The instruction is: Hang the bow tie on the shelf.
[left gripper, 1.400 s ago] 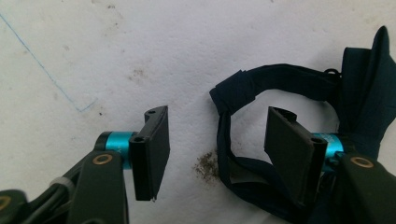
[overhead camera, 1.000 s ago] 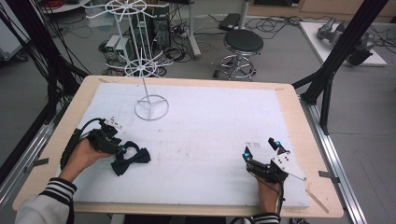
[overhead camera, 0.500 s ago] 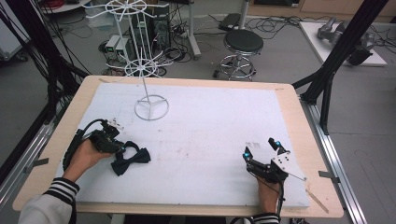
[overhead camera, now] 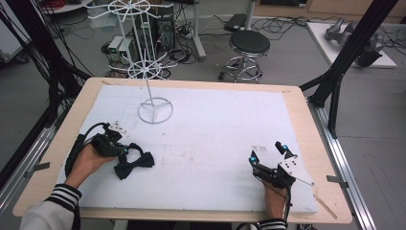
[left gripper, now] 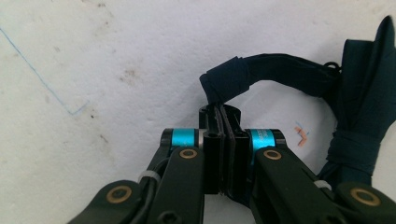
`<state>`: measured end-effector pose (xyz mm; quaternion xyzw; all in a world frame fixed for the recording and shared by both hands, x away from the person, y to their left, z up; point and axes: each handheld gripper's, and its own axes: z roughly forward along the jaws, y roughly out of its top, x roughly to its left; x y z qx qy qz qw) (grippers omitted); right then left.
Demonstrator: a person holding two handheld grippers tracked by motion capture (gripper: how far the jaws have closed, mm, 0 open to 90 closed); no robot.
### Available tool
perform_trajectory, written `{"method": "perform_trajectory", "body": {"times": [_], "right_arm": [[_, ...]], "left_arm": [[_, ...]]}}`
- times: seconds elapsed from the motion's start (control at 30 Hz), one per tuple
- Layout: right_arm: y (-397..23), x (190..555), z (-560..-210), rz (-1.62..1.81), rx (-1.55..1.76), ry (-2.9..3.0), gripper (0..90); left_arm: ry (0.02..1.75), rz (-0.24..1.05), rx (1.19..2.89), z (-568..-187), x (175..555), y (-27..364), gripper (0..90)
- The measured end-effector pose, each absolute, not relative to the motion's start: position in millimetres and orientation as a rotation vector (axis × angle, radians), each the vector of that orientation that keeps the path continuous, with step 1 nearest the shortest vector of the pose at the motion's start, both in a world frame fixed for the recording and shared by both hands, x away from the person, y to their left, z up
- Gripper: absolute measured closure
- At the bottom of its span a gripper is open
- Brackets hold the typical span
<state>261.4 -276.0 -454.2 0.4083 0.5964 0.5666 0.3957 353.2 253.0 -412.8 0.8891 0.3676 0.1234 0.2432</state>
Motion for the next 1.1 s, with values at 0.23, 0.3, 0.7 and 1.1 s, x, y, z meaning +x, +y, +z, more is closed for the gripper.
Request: {"method": "perform_trajectory", "body": {"times": [0.23,0.3,0.7,1.1], "right_arm": [[-275.8,261.5,-454.2,1.435,1.033,1.511,6.5],[-275.9,261.5,-454.2,1.435,1.033,1.512,6.5],[-275.7,261.3,-454.2,1.434,1.035,1.512,6.5],[-275.5,261.2,-454.2,1.433,1.035,1.511,6.5]], "left_arm": [[0.961,0.378,2.364,-405.9,349.8,253.1,87.6],[0.949,0.398,2.346,-403.8,348.8,252.8,87.7],[0.857,0.542,2.172,-385.9,340.4,254.9,87.9],[0.801,0.629,1.965,-367.3,333.5,255.3,88.2]]}}
